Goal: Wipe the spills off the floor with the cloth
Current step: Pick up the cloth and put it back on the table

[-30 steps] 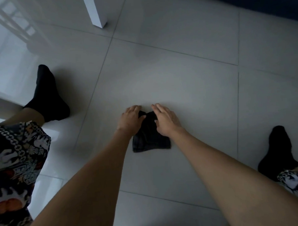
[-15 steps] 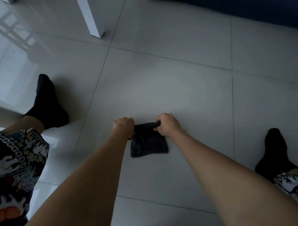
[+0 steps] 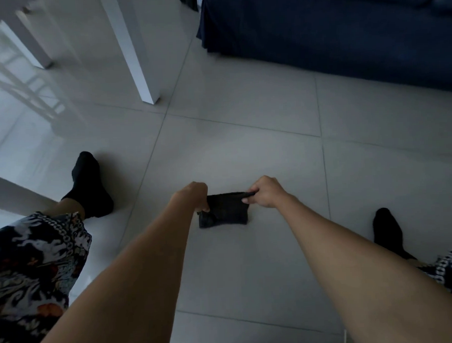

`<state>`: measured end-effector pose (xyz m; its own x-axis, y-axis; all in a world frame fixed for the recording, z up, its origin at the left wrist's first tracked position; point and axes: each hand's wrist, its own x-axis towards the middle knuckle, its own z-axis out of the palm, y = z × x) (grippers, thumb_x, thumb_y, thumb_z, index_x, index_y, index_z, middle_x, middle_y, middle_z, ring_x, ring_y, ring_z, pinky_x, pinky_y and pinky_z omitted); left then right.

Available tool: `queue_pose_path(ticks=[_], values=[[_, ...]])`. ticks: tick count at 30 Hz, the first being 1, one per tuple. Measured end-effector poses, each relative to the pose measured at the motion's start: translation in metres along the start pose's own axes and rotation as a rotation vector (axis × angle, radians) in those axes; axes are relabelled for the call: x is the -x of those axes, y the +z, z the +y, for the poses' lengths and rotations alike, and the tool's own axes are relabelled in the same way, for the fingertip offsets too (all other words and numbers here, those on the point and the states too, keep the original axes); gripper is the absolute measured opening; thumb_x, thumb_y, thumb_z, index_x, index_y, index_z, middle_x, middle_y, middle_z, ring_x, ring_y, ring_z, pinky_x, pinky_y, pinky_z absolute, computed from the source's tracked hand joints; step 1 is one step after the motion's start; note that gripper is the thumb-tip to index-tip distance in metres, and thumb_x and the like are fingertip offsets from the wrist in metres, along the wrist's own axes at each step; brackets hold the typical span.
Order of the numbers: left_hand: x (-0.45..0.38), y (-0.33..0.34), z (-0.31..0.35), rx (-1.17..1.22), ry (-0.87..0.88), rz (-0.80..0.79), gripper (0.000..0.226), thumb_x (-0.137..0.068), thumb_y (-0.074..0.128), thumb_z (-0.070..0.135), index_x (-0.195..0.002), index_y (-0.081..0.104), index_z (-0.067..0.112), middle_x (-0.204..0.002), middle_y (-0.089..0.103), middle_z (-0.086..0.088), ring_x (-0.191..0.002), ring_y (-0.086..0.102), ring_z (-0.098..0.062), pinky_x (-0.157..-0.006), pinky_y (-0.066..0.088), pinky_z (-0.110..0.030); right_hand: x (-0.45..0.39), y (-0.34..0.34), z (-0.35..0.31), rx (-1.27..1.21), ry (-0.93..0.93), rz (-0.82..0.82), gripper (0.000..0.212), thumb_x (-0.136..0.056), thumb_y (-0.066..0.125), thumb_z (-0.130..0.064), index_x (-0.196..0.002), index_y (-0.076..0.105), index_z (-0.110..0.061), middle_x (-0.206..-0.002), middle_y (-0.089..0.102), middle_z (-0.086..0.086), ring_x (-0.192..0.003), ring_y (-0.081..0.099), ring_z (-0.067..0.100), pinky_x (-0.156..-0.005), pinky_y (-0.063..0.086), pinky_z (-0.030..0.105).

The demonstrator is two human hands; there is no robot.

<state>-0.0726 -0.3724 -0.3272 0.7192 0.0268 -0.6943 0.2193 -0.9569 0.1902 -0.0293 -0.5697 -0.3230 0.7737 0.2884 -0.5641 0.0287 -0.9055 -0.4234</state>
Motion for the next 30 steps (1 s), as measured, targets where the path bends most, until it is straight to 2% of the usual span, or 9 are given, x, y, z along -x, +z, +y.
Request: queue_pose_path(ticks=[4, 9, 12, 15, 18, 20, 23, 27, 30], values=[[0.021, -0.025, 0.016, 0.031, 0.043, 0.136, 0.036, -0.082, 0.068, 0.020, -0.113, 0.060, 0.003, -0.112, 0.065, -0.015, -0.102, 0.062, -0.030, -0.076, 0.048, -0.032, 0.020, -0.030, -0.005, -0.043, -0.034, 0.103, 0.021, -0.079, 0.076, -0.025, -0.098, 0.078, -0.015, -0.087, 0.073, 0.010, -0.080, 0.059, 0.016, -0.062, 0.039, 0.021], [0.048, -0.067, 0.023, 0.136, 0.103, 0.343, 0.034, -0.080, 0.071, 0.019, -0.112, 0.063, 0.008, -0.114, 0.064, -0.014, -0.107, 0.059, -0.030, -0.084, 0.046, -0.034, 0.049, -0.071, -0.022, -0.191, -0.062, 0.288, 0.019, -0.077, 0.078, -0.018, -0.094, 0.078, -0.010, -0.096, 0.074, 0.013, -0.097, 0.066, 0.025, -0.083, 0.049, 0.028], [0.070, -0.095, 0.024, 0.208, 0.140, 0.464, 0.029, -0.077, 0.073, 0.021, -0.103, 0.068, 0.009, -0.104, 0.068, -0.012, -0.100, 0.061, -0.029, -0.079, 0.046, -0.032, 0.066, -0.100, -0.035, -0.281, -0.082, 0.384, 0.022, -0.074, 0.081, -0.017, -0.095, 0.077, -0.010, -0.098, 0.074, 0.007, -0.092, 0.063, 0.017, -0.078, 0.043, 0.018], [0.098, -0.126, 0.026, 0.310, 0.189, 0.582, 0.020, -0.077, 0.074, 0.021, -0.093, 0.070, 0.010, -0.091, 0.068, -0.009, -0.086, 0.061, -0.024, -0.071, 0.044, -0.029, 0.082, -0.133, -0.053, -0.371, -0.116, 0.460, 0.023, -0.074, 0.082, -0.017, -0.096, 0.077, -0.011, -0.091, 0.072, 0.002, -0.080, 0.058, 0.009, -0.061, 0.038, 0.007], [0.129, -0.160, 0.028, 0.362, 0.234, 0.674, 0.019, -0.078, 0.073, 0.022, -0.093, 0.070, 0.010, -0.085, 0.064, -0.004, -0.080, 0.058, -0.019, -0.069, 0.043, -0.029, 0.097, -0.166, -0.075, -0.446, -0.178, 0.518, 0.023, -0.075, 0.080, -0.016, -0.098, 0.075, -0.013, -0.088, 0.067, -0.003, -0.083, 0.058, 0.009, -0.070, 0.039, 0.012], [0.146, -0.183, 0.026, 0.386, 0.250, 0.719, 0.019, -0.078, 0.073, 0.022, -0.092, 0.069, 0.010, -0.085, 0.063, -0.004, -0.081, 0.058, -0.020, -0.070, 0.046, -0.030, 0.102, -0.185, -0.090, -0.473, -0.240, 0.546, 0.022, -0.077, 0.079, -0.016, -0.099, 0.075, -0.014, -0.089, 0.069, -0.003, -0.085, 0.060, 0.008, -0.075, 0.040, 0.016], [0.162, -0.217, 0.019, 0.411, 0.256, 0.755, 0.016, -0.078, 0.074, 0.024, -0.087, 0.067, 0.013, -0.081, 0.060, -0.002, -0.078, 0.055, -0.019, -0.060, 0.040, -0.026, 0.102, -0.210, -0.112, -0.467, -0.344, 0.557, 0.020, -0.081, 0.076, -0.018, -0.101, 0.075, -0.014, -0.089, 0.071, -0.003, -0.082, 0.061, 0.004, -0.071, 0.042, 0.011], [0.166, -0.255, 0.003, 0.451, 0.280, 0.807, 0.020, -0.082, 0.070, 0.029, -0.092, 0.068, 0.012, -0.086, 0.063, -0.005, -0.081, 0.057, -0.020, -0.065, 0.044, -0.028, 0.086, -0.235, -0.141, -0.460, -0.440, 0.572, 0.017, -0.086, 0.071, -0.020, -0.101, 0.074, -0.014, -0.085, 0.071, -0.004, -0.085, 0.067, 0.010, -0.079, 0.047, 0.019], [0.158, -0.272, -0.013, 0.542, 0.303, 0.812, 0.014, -0.084, 0.068, 0.028, -0.082, 0.064, 0.015, -0.072, 0.058, 0.001, -0.066, 0.052, -0.011, -0.056, 0.038, -0.021, 0.062, -0.246, -0.163, -0.433, -0.484, 0.571, 0.013, -0.090, 0.066, -0.020, -0.100, 0.073, -0.016, -0.086, 0.072, -0.003, -0.084, 0.067, 0.010, -0.079, 0.048, 0.021]])
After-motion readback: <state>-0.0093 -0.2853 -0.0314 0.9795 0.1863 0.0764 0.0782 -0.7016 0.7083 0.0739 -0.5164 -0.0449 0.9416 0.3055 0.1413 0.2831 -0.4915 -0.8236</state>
